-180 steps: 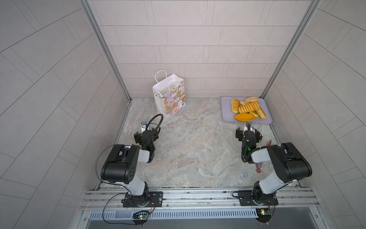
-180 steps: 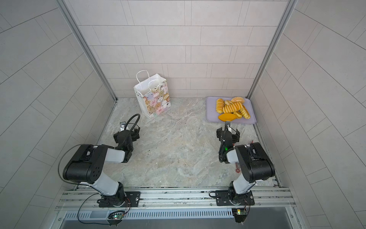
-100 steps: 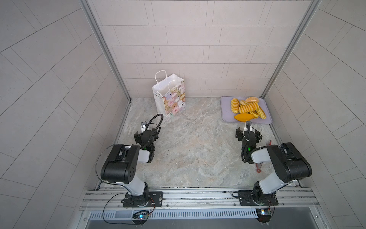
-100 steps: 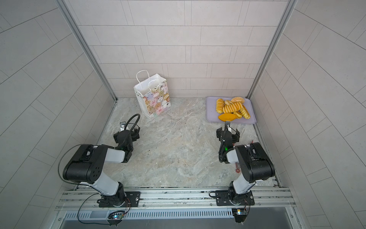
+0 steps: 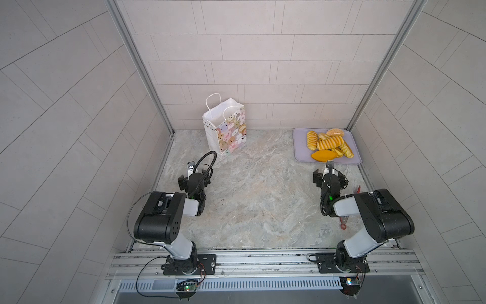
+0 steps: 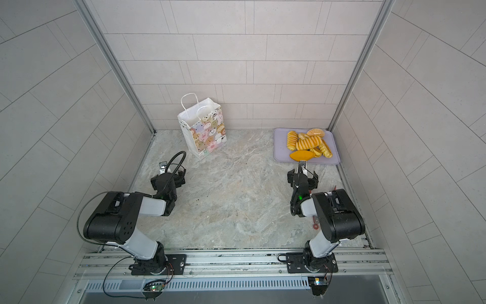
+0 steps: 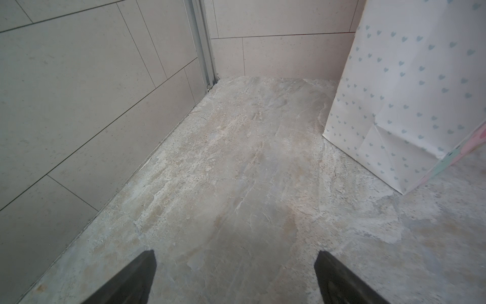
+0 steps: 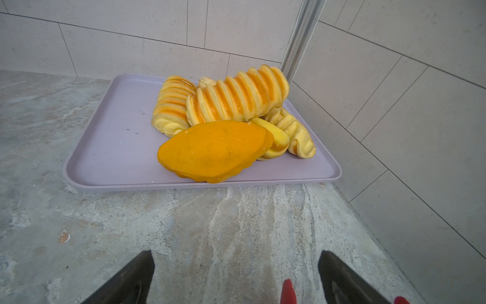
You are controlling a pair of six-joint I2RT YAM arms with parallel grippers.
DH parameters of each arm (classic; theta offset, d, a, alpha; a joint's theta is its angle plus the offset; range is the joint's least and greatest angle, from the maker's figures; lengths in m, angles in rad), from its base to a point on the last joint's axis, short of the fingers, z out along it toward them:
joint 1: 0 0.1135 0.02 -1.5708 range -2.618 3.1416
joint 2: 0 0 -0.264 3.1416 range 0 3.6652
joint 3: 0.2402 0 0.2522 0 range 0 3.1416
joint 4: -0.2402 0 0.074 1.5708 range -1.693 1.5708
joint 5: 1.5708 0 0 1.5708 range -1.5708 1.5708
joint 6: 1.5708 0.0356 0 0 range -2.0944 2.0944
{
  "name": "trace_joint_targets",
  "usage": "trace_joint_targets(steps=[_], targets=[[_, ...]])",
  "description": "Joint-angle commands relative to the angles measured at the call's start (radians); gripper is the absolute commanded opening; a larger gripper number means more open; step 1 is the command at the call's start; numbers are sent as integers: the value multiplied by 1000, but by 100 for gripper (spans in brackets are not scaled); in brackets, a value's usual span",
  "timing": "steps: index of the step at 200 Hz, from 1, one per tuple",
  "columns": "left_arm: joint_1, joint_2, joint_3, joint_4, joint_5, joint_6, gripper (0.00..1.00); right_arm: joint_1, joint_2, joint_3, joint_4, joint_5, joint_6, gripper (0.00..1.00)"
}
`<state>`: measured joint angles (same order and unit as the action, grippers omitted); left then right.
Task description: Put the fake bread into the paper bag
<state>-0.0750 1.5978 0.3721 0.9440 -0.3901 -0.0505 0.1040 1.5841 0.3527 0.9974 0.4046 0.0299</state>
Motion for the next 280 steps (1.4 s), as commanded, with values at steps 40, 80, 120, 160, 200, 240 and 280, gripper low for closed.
trace_joint_targets(steps=[40, 80, 120, 160, 200, 240, 280], targets=[[-3, -10, 15, 1, -2, 7, 100, 0, -2, 0, 5, 3, 3, 99], [-3, -116, 97, -239, -83, -36, 100, 6, -80, -47, 36, 30, 1, 99], [-3, -294, 114, -373, -152, -74, 100, 14, -334, -16, -238, 70, 36, 99], [-2, -484, 237, -665, -183, -231, 100, 13, -587, 149, -789, 115, 322, 99], [20, -583, 452, -1086, -127, -426, 100, 14, -617, 430, -1270, -102, 419, 99], [67, -525, 699, -1367, 145, -432, 100, 13, -496, 717, -1692, -277, 499, 99], [106, -331, 1035, -1582, 401, -347, 100, -69, -439, 752, -1640, -552, 473, 99]])
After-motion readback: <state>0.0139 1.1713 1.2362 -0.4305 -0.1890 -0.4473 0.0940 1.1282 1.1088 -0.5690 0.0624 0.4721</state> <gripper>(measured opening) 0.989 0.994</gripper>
